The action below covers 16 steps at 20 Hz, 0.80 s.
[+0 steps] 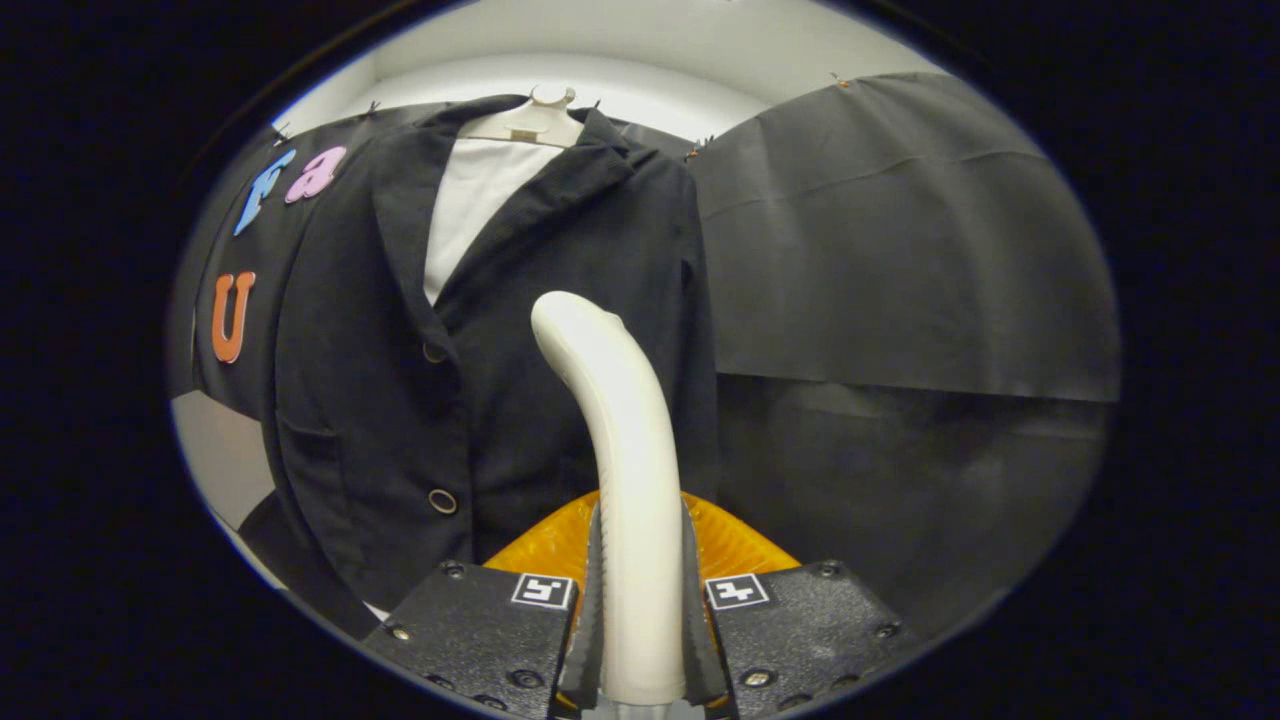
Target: Iron the clothes twice with a garment steamer, once on the left side and once on the right side.
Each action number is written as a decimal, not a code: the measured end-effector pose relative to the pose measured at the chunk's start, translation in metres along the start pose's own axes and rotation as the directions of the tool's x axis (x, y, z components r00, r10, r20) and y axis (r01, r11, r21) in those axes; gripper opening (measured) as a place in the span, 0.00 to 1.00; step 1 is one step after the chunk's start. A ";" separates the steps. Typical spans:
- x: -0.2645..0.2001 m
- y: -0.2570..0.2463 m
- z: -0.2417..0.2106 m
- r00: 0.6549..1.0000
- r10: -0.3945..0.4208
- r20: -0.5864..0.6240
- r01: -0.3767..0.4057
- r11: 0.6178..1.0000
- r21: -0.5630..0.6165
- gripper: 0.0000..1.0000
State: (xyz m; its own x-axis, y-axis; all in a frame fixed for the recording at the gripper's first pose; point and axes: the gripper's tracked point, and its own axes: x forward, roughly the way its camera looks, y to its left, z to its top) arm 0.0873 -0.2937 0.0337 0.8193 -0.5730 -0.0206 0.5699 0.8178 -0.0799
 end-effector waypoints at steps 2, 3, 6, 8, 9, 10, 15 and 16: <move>-0.006 -0.001 -0.013 1.000 0.001 -0.011 -0.001 1.000 -0.005 0.35; -0.007 -0.002 -0.018 1.000 -0.002 -0.017 0.002 1.000 -0.007 0.35; -0.009 0.000 -0.035 0.999 -0.004 -0.048 0.004 1.000 -0.012 0.35; -0.013 -0.001 -0.047 0.998 -0.007 -0.058 0.006 1.000 -0.010 0.35; -0.015 0.000 -0.050 0.998 -0.008 -0.058 0.007 1.000 -0.012 0.35; -0.018 0.000 -0.053 0.998 -0.007 -0.058 0.006 1.000 -0.017 0.35; -0.024 0.003 -0.069 0.997 -0.003 -0.075 0.000 0.999 -0.043 0.35; -0.023 0.005 -0.074 0.996 0.000 -0.084 -0.004 0.999 -0.049 0.35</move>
State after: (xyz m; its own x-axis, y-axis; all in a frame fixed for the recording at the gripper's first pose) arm 0.0662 -0.2804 -0.0395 0.8110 -0.5757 -0.1042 0.5630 0.8164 -0.1285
